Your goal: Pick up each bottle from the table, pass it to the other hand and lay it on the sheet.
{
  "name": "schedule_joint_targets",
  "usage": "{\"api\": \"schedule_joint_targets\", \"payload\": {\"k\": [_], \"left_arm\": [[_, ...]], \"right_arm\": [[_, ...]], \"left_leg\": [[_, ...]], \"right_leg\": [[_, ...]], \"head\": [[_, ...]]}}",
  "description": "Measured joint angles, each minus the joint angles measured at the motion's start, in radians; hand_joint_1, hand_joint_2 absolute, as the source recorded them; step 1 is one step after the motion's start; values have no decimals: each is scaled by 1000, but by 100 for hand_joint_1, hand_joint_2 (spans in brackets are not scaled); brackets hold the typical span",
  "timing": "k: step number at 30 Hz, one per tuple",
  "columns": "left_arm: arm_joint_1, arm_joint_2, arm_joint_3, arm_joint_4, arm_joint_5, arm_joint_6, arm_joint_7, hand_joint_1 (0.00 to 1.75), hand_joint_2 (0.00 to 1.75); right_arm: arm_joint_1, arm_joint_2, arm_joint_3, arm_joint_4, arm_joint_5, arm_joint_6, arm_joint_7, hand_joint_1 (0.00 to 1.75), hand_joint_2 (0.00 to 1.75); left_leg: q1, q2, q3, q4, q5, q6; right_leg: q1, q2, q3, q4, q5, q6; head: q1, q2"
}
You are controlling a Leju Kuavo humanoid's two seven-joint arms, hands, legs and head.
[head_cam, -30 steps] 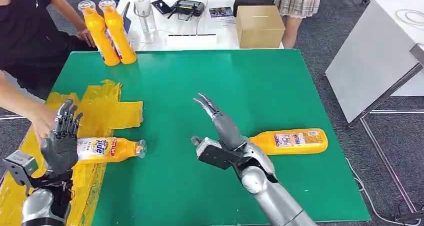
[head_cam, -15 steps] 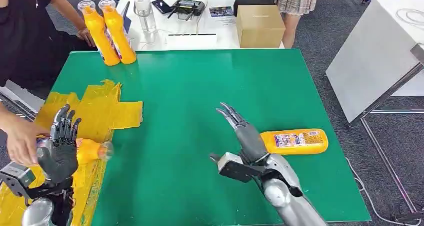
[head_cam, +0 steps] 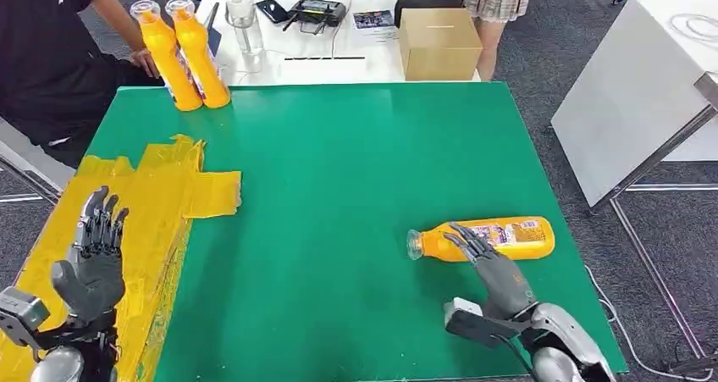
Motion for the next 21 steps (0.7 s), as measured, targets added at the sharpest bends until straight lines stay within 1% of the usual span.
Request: {"api": "schedule_joint_targets", "payload": {"k": [3,7,11,21], "left_arm": [[0,0,8,0,4,-10,-2,0,0],[-6,2,10,1,7,-21,-2,0,0],[-21,8,10,8,13,-24,-2,0,0],[-49,18,10,34,33,-42,7,0,0]], "right_arm": [[15,-38,-46,-8,-14,31,9,0,175],[8,-67,-90,-6,-23,58,16,0,175],[-22,-76,-111,14,-24,66,17,0,175],[-96,-85,-115,95,-20,89,29,0,175]], "left_leg": [[0,0,0,0,0,0],[0,1,0,0,0,0],[0,1,1,0,0,0],[0,1,0,0,0,0]], "right_leg": [[0,0,0,0,0,0],[0,0,0,0,0,0],[0,0,0,0,0,0],[0,0,0,0,0,0]], "head": [[0,0],[0,0],[0,0],[0,0]]}}
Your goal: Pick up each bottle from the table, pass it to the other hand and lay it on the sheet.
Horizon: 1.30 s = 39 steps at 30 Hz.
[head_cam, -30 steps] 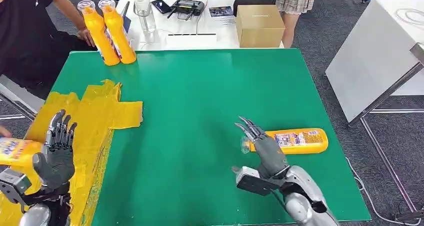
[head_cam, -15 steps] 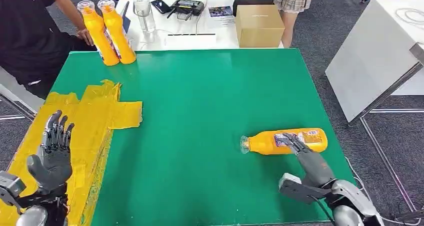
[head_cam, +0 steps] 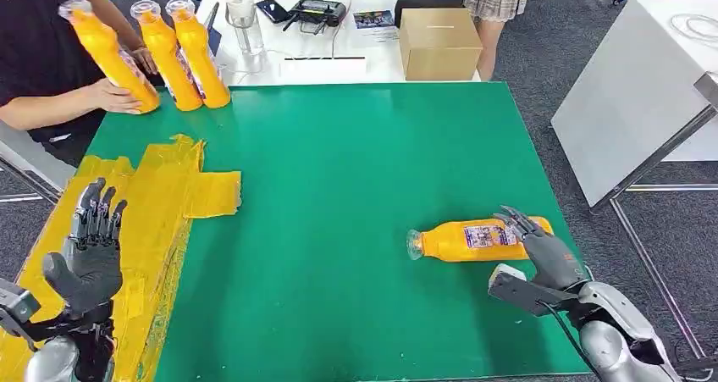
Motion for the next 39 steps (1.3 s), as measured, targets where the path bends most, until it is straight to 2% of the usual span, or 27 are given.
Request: {"api": "schedule_joint_targets", "payload": {"k": [20,29,39], "left_arm": [[-55,23,0,59,21,-11,8,0,0],[-88,24,-6,90,24,-21,10,0,0],[-109,24,-13,115,24,-26,10,0,0]], "right_arm": [[-106,-44,53,154,-1,28,26,0,175],[-236,-40,115,266,26,30,44,0,175],[-320,-27,180,365,43,44,52,0,175]], "left_leg": [[0,0,0,0,0,0],[0,0,0,0,0,0],[0,0,-1,0,0,0]], "right_leg": [[0,0,0,0,0,0],[0,0,0,0,0,0],[0,0,0,0,0,0]], "head": [[0,0],[0,0],[0,0]]}}
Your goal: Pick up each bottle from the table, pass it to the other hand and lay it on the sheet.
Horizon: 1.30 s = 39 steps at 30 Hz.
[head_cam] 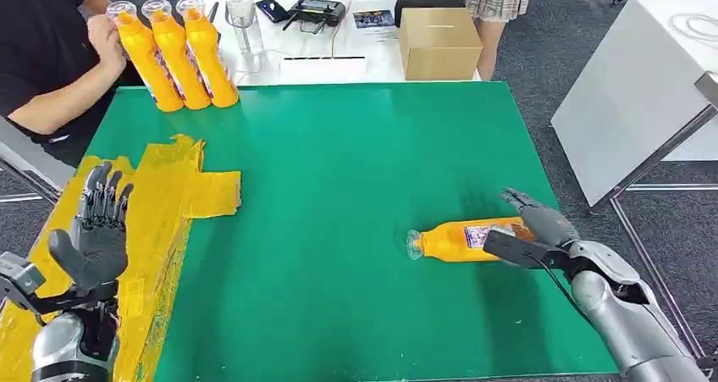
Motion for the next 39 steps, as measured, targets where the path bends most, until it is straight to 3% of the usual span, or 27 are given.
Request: {"api": "schedule_joint_targets", "payload": {"k": [10,11,12,13,14,16,27,39], "left_arm": [[-47,9,-9,45,14,3,1,0,0],[-51,10,-10,49,16,3,1,0,0],[-53,11,-10,53,16,3,1,0,0],[-57,11,-11,57,18,3,2,0,0],[-59,12,-13,60,19,3,2,0,0],[-67,13,-16,67,20,2,4,0,0],[-101,18,-33,104,21,0,10,0,0],[-103,22,-38,111,27,7,10,0,0]], "right_arm": [[-103,-36,151,129,-16,94,20,0,175],[-109,-42,163,139,-16,95,20,14,175],[-113,-44,173,145,-16,96,21,52,175],[-119,-47,188,157,-12,93,24,150,175],[-122,-46,199,170,-6,84,27,166,175],[-127,-40,226,205,11,55,34,175,175],[-169,-6,280,315,24,9,26,175,175],[-175,2,284,329,20,3,21,175,175]], "left_leg": [[0,0,0,0,1,1],[0,0,0,0,1,1],[0,0,0,0,1,1],[0,0,0,1,1,1],[0,0,0,1,1,1],[0,0,0,1,1,1],[1,1,14,0,0,1],[1,1,16,0,0,1]], "right_leg": [[0,0,0,0,0,0],[0,0,0,0,0,0],[0,0,0,0,0,0],[0,0,0,0,0,0],[0,0,0,0,0,0],[0,-1,0,0,0,0],[1,0,12,-1,0,0],[1,0,14,-1,0,0]], "head": [[0,0],[0,0],[0,0],[0,0],[0,0],[0,0],[0,0],[0,0]]}}
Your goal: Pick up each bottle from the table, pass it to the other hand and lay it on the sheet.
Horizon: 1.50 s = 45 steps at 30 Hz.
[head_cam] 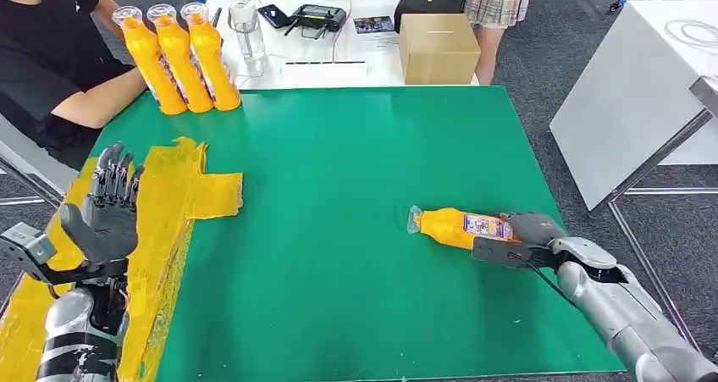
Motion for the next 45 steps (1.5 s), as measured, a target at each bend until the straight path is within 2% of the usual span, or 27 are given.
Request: {"api": "schedule_joint_targets", "payload": {"k": [6,11,15,19,26,27,35,45], "left_arm": [[0,0,0,0,0,2,0,0,0],[4,0,0,0,5,4,5,0,0],[31,-3,0,-22,26,-1,31,0,0],[65,-26,0,-57,47,-1,61,0,0],[87,-68,-53,-98,64,19,85,0,0],[87,-71,-64,-100,64,23,85,0,175],[85,-84,-107,-103,75,32,87,0,175],[85,-85,-120,-103,76,35,87,0,175]], "right_arm": [[1,2,0,2,-3,-6,-1,175,175],[25,37,-27,1,-48,-100,-19,175,175],[80,131,-108,-72,-144,-193,-80,175,175],[129,250,-187,-221,-238,-201,-101,175,175],[108,408,-242,-356,-322,-200,-106,175,175],[103,422,-242,-358,-327,-201,-108,175,175],[81,508,-244,-350,-336,-209,-115,175,175],[73,530,-244,-341,-336,-211,-116,175,175]], "left_leg": [[0,0,0,0,0,0],[0,3,0,0,0,0],[0,8,-1,-1,0,0],[0,5,-6,0,1,-1],[0,4,-11,0,1,-1],[0,4,-12,0,1,-1],[-1,4,-12,0,1,-1],[0,4,-13,0,1,-1]], "right_leg": [[0,0,0,0,0,0],[1,2,2,0,0,0],[1,7,-1,1,1,0],[1,4,-8,4,1,1],[1,3,-11,4,1,0],[1,3,-11,4,1,1],[0,3,-13,4,1,1],[0,3,-14,4,1,1]], "head": [[0,0],[1,0],[0,0],[-1,0],[0,0],[0,0],[0,0],[0,0]]}}
